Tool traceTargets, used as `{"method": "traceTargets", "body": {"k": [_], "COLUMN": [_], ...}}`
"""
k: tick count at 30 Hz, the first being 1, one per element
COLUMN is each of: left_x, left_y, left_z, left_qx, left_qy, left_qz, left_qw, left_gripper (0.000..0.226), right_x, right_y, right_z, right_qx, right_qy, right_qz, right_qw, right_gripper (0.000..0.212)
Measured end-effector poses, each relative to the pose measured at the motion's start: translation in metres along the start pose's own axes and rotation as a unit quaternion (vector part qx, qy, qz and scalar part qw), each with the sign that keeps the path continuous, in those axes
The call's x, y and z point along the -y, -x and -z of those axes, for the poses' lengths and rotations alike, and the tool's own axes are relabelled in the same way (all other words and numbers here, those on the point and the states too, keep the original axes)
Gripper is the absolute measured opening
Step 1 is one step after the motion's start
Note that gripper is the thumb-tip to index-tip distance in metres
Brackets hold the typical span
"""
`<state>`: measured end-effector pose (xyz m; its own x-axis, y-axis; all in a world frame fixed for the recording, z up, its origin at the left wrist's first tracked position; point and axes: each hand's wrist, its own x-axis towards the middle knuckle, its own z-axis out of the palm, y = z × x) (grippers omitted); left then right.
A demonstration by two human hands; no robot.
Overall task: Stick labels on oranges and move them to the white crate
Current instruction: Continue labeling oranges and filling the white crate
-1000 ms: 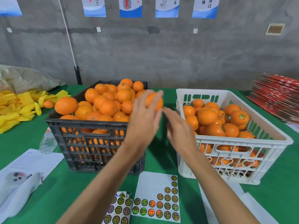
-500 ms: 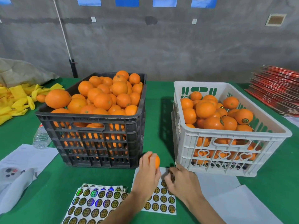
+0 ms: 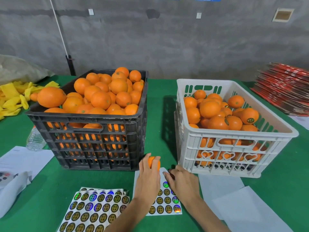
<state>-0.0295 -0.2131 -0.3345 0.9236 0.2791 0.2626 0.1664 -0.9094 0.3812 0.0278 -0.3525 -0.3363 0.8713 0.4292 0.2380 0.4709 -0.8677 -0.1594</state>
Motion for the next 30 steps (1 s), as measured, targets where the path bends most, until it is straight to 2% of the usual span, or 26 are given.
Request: {"method": "traceTargets", "body": {"k": [4,7,9,13,16,18,22,24,26,28,30], "left_x": [0.002,0.004,0.005,-0.006,-0.022,-0.032,-0.050,-0.054,-0.057,-0.059,-0.063], "left_y": [0.001,0.002,0.002,-0.007,-0.028,-0.042,-0.065,-0.072,-0.074,-0.073,-0.073], "left_z": [-0.001,-0.001,0.000,0.020,0.050,0.075,0.122,0.139,0.150,0.154,0.158], "left_qx": [-0.003,-0.010,-0.017,-0.046,-0.106,-0.135,-0.166,-0.171,-0.165,-0.162,-0.167], "left_qy": [0.007,0.026,0.042,0.137,0.206,0.216,0.213,0.211,0.217,0.217,0.215], "left_qz": [-0.001,-0.002,-0.007,-0.020,-0.031,-0.043,-0.075,-0.095,-0.096,-0.101,-0.114], "left_qw": [1.000,1.000,0.999,0.989,0.972,0.966,0.960,0.958,0.957,0.957,0.956], "left_gripper": [0.058,0.056,0.053,0.053,0.055,0.056,0.062,0.061,0.057,0.057,0.061], "right_x": [0.000,0.003,0.004,0.023,0.045,0.054,0.067,0.073,0.077,0.076,0.074], "right_y": [-0.001,-0.003,-0.004,-0.010,-0.025,-0.038,-0.055,-0.056,-0.054,-0.053,-0.059], "right_z": [0.001,0.004,0.009,0.032,0.060,0.082,0.129,0.143,0.151,0.156,0.166], "right_qx": [-0.019,-0.008,-0.030,-0.141,-0.211,-0.237,-0.196,-0.164,-0.151,-0.153,-0.167], "right_qy": [-0.145,-0.211,-0.269,-0.319,-0.354,-0.433,-0.637,-0.675,-0.649,-0.561,-0.489], "right_qz": [-0.097,-0.148,-0.169,-0.112,-0.071,-0.069,-0.073,-0.062,-0.043,-0.033,-0.038], "right_qw": [0.985,0.966,0.948,0.931,0.908,0.867,0.742,0.716,0.745,0.813,0.855], "right_gripper": [0.031,0.028,0.026,0.009,0.005,0.006,0.010,0.013,0.022,0.044,0.059]}}
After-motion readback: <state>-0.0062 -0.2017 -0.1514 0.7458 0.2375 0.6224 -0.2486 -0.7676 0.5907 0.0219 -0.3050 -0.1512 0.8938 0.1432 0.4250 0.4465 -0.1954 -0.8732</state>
